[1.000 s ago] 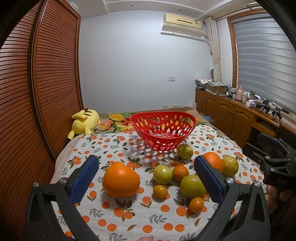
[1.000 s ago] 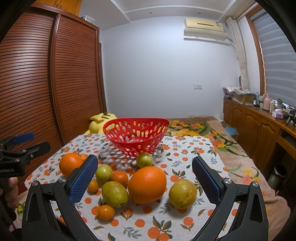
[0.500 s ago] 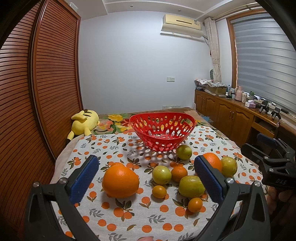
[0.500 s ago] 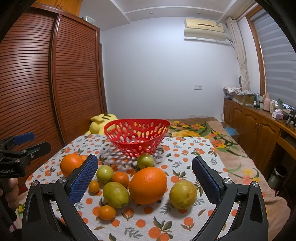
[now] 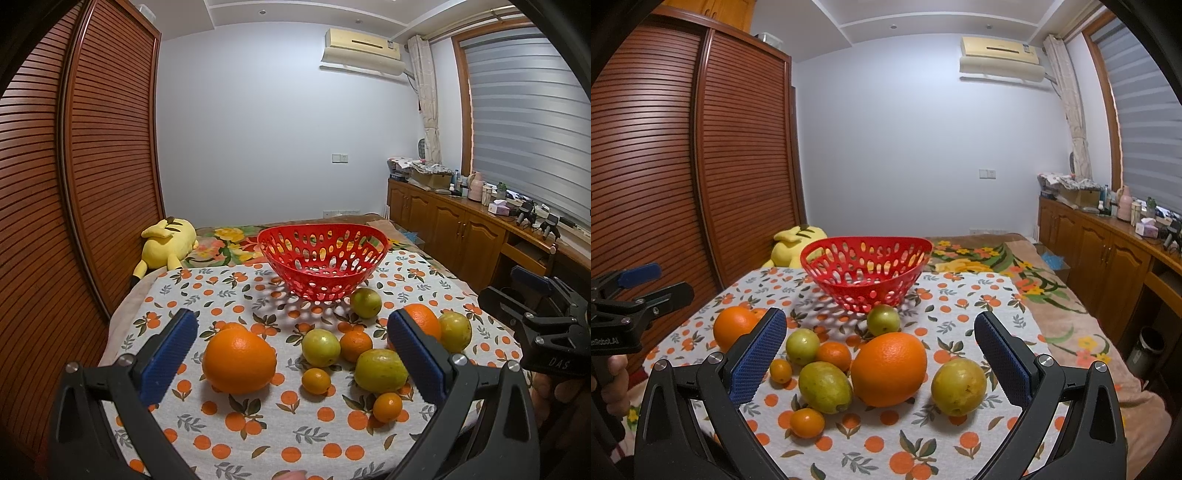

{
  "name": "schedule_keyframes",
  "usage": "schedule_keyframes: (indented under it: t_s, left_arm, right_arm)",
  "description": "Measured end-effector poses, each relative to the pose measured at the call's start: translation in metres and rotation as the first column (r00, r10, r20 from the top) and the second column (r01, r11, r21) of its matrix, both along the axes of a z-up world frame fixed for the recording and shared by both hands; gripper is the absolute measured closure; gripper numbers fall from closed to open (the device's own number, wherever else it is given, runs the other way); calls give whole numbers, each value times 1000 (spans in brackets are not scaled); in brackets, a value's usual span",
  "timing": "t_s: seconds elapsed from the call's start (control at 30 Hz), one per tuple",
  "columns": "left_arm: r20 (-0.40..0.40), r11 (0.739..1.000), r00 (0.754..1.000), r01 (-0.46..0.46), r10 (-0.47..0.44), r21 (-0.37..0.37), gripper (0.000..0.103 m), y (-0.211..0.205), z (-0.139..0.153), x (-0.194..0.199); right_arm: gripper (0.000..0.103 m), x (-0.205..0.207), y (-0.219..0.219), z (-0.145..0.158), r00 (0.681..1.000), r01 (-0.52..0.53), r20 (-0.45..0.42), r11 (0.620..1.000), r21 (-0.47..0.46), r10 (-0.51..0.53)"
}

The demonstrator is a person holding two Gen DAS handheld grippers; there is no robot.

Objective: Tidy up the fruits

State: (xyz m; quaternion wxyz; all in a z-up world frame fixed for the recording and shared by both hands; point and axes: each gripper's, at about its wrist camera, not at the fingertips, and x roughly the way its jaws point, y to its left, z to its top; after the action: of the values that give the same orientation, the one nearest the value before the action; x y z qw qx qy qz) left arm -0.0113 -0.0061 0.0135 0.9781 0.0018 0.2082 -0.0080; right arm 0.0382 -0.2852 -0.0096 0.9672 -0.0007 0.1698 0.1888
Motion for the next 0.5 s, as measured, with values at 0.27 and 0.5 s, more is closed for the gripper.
schedule_keyframes:
  t_s: [0.27, 0.5]
  left_arm:
    - [1, 1000, 1000, -1, 1, 0, 0, 0, -1, 0]
    - [-1, 1000, 1000, -1, 1, -1, 0, 0, -1, 0]
  right_arm:
    - [0, 0, 0, 0, 1000, -1, -1, 1000, 0, 1]
    - [0, -1, 0, -1, 1000, -1, -3, 1000, 0, 1]
